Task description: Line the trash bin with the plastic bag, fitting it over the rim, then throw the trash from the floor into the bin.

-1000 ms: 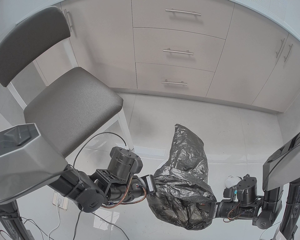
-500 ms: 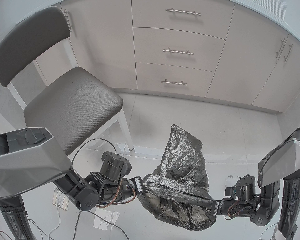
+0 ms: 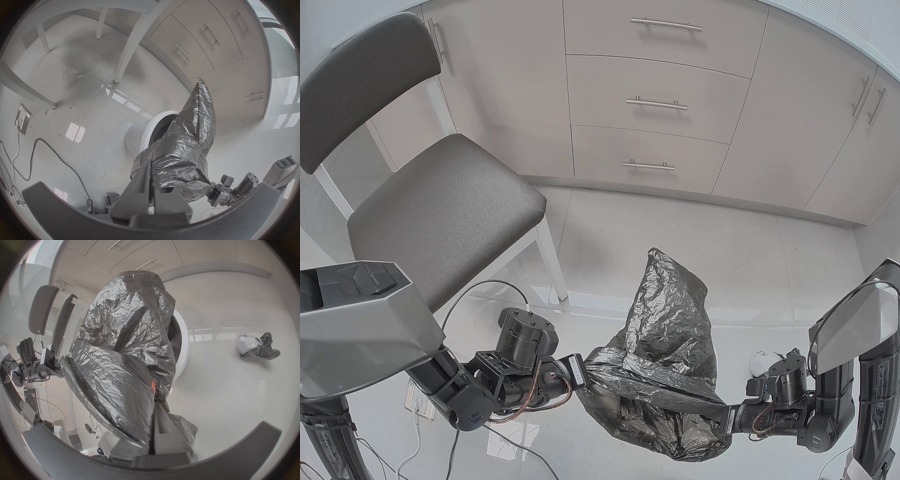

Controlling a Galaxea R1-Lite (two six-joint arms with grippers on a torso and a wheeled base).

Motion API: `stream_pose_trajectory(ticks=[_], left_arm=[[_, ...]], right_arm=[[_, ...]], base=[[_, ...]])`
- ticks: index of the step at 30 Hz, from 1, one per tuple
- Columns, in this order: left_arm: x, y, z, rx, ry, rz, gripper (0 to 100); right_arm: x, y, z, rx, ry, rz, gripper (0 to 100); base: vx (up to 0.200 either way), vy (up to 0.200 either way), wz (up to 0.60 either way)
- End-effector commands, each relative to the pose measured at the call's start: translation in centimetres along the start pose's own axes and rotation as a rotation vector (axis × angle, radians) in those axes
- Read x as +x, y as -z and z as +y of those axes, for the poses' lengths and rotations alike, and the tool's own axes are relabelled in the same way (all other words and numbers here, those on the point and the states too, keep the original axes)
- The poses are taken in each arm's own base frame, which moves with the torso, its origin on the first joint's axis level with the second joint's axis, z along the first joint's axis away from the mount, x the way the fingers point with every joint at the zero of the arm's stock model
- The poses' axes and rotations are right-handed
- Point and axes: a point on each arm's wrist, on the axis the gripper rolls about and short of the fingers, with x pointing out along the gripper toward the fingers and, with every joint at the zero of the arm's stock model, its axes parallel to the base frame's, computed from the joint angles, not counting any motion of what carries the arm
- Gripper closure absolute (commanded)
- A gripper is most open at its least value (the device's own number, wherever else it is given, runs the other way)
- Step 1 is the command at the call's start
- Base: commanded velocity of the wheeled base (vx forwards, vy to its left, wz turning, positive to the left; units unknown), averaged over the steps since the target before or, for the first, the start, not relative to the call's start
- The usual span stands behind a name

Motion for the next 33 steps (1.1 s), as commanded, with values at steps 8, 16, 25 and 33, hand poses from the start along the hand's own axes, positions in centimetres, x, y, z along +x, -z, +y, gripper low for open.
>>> stream_pose_trajectory(ticks=[8,16,25,33], left_arm=[[0.7,0.4,0.8,-0.021,0.052,0.005,100],[0.3,0.2,0.5,-0.024,0.066,-0.008,100],[0.2,0.1,0.4,-0.025,0.067,-0.017,100],[-0.2,-0.1,0.2,-0.023,0.076,-0.025,100]], right_arm=[[0.2,0.3,-0.1,-0.025,0.003,0.01,0],[-2.1,-0.5,1.2,-0.048,-0.034,-0.05,0],[-6.0,-3.7,4.0,-0.088,-0.158,-0.283,0],[-4.9,-7.6,5.0,-0.081,-0.084,-0.47,0]], base=[[0.0,0.0,0.0],[0.0,0.0,0.0],[0.0,0.0,0.0],[0.0,0.0,0.0]])
